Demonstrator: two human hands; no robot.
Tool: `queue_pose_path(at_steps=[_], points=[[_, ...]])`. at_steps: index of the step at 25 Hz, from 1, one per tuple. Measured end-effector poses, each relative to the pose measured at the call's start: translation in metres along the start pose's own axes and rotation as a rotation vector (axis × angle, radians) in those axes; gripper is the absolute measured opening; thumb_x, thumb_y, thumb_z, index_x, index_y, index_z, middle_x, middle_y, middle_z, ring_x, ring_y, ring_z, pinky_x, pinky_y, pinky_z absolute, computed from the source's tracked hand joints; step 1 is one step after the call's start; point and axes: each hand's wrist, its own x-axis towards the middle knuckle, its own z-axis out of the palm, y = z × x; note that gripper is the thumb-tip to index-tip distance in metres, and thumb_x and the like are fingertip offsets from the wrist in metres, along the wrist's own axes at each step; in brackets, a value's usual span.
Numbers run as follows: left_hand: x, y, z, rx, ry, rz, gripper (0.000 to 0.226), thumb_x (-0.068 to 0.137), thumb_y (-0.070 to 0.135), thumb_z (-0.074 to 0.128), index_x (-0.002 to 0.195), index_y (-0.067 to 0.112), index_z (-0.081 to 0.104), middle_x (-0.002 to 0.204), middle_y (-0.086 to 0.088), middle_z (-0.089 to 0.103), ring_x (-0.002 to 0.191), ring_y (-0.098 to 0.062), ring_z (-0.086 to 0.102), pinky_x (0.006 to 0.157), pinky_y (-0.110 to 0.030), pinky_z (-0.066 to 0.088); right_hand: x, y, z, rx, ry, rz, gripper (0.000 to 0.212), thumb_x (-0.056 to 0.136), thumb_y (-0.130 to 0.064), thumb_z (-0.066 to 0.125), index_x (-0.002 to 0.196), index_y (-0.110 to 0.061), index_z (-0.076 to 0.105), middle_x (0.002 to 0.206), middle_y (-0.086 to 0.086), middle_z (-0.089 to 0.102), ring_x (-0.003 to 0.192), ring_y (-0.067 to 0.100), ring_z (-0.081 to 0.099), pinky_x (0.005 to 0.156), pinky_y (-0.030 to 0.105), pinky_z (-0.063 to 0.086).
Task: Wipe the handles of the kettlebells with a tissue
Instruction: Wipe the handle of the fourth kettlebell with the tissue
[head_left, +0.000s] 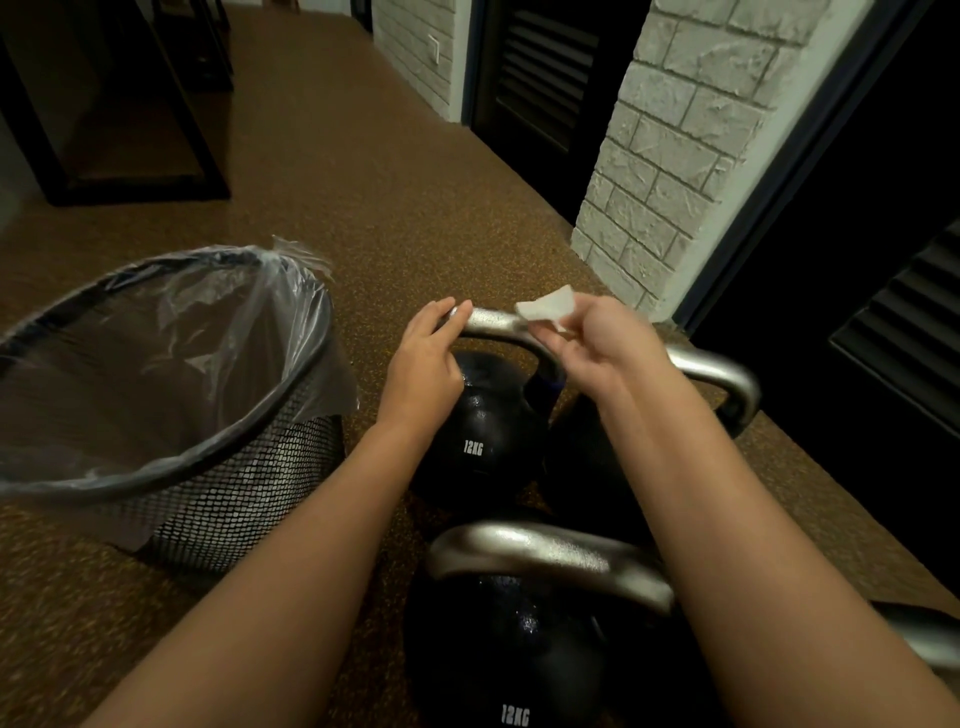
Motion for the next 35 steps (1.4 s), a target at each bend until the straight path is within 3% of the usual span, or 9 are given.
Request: queue_pose_path(at_steps=[2,4,9,13,18,22,24,32,35], points=[[0.000,-0.001,0.001,-0.003,-0.002,-0.008,0.056,0.087,-0.007,0.043,0.137,0.018,0.045,0.143,-0.001,0.040,0.136,-0.014,0.030,0.108,-0.020,0.022,0.003,0.002,0.003,-0.516,0.116,-0.240,0.037,0.092,0.004,0.037,0.122,-0.005,0.056,0.117,0.015,0.056,0.108,0.031,0.054,0.092,0.038,0.049],[0.000,-0.001,0.002,-0.002,0.008,-0.005,0.057,0.085,-0.009,0.042,0.136,0.018,0.046,0.143,-0.002,0.041,0.135,-0.015,0.032,0.109,-0.019,0.022,0.003,0.017,0.006,-0.960,0.026,-0.461,0.040,0.087,0.004,0.041,0.122,-0.010,0.057,0.119,0.016,0.057,0.115,0.032,0.051,0.090,0.031,0.043],[0.002,-0.003,0.005,0.007,0.021,0.012,0.058,0.082,-0.012,0.042,0.134,0.013,0.049,0.140,-0.006,0.044,0.134,-0.020,0.036,0.108,-0.021,0.023,0.014,0.027,0.034,-1.309,-0.053,-0.604,0.035,0.089,0.000,0.043,0.123,-0.005,0.052,0.124,0.011,0.054,0.116,0.028,0.048,0.099,0.036,0.036],[0.001,-0.001,0.003,0.007,0.018,0.011,0.057,0.083,-0.011,0.042,0.134,0.014,0.049,0.141,-0.006,0.044,0.133,-0.019,0.035,0.107,-0.021,0.024,0.002,0.046,0.018,-1.380,-0.083,-0.752,0.043,0.090,0.001,0.038,0.133,-0.002,0.037,0.131,0.012,0.041,0.115,0.030,0.042,0.095,0.035,0.035],[0.001,0.000,0.003,-0.004,0.016,-0.002,0.057,0.084,-0.010,0.041,0.135,0.014,0.049,0.142,-0.006,0.043,0.134,-0.019,0.034,0.110,-0.025,0.026,0.005,0.044,0.015,-1.358,-0.060,-0.624,0.050,0.091,0.000,0.037,0.140,-0.003,0.028,0.139,0.015,0.033,0.120,0.034,0.042,0.094,0.037,0.038],[0.002,-0.003,0.003,0.009,0.019,0.024,0.055,0.083,-0.011,0.042,0.133,0.012,0.050,0.139,-0.008,0.045,0.132,-0.021,0.037,0.108,-0.027,0.029,-0.006,0.055,0.001,-1.557,-0.248,-0.775,0.057,0.095,0.002,0.032,0.148,-0.002,0.010,0.158,0.011,0.002,0.144,0.034,0.004,0.115,0.041,0.018],[0.002,-0.001,0.003,0.004,0.019,0.024,0.055,0.084,-0.010,0.041,0.133,0.012,0.050,0.138,-0.008,0.046,0.132,-0.021,0.037,0.108,-0.027,0.030,-0.003,0.059,-0.012,-1.614,-0.280,-0.801,0.059,0.095,0.003,0.032,0.148,-0.003,0.007,0.158,0.010,-0.002,0.145,0.033,0.001,0.118,0.041,0.011],[0.003,-0.004,0.004,-0.007,0.015,0.021,0.056,0.083,-0.011,0.041,0.133,0.012,0.050,0.139,-0.007,0.045,0.132,-0.019,0.037,0.109,-0.027,0.030,0.001,0.062,-0.005,-1.540,-0.255,-0.813,0.056,0.095,0.003,0.032,0.148,-0.005,0.013,0.158,0.006,0.002,0.145,0.033,0.000,0.117,0.041,0.013],[0.003,-0.004,0.003,-0.013,0.018,0.017,0.057,0.083,-0.012,0.041,0.134,0.012,0.049,0.139,-0.006,0.045,0.132,-0.019,0.037,0.110,-0.025,0.029,0.006,0.071,-0.020,-1.673,-0.316,-0.975,0.050,0.088,-0.004,0.026,0.136,0.002,0.043,0.148,0.013,0.036,0.136,0.040,0.031,0.111,0.043,0.027]])
